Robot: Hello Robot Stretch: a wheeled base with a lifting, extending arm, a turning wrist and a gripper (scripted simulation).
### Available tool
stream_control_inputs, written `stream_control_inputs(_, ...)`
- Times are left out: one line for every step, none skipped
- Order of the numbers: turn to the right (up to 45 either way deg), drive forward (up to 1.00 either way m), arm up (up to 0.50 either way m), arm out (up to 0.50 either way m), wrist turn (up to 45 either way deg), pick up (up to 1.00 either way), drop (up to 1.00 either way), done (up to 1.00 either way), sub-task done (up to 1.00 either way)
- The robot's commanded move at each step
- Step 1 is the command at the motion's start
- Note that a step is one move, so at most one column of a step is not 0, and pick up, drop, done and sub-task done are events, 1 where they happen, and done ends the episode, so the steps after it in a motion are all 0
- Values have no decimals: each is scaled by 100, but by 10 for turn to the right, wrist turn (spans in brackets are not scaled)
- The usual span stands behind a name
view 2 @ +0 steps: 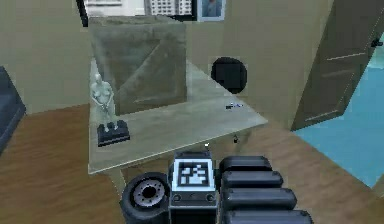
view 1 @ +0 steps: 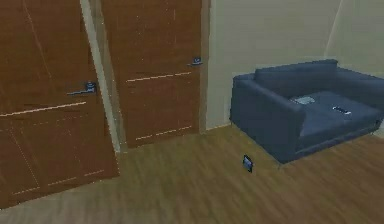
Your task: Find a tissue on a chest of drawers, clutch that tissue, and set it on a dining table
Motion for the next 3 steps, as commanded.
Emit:
stream_control_inputs(30,0,0,0,0,0,0,0,0)
stream_control_inputs(0,30,0,0,0,0,0,0,0)
stream_control_inputs(450,0,0,0,0,0,0,0,0)
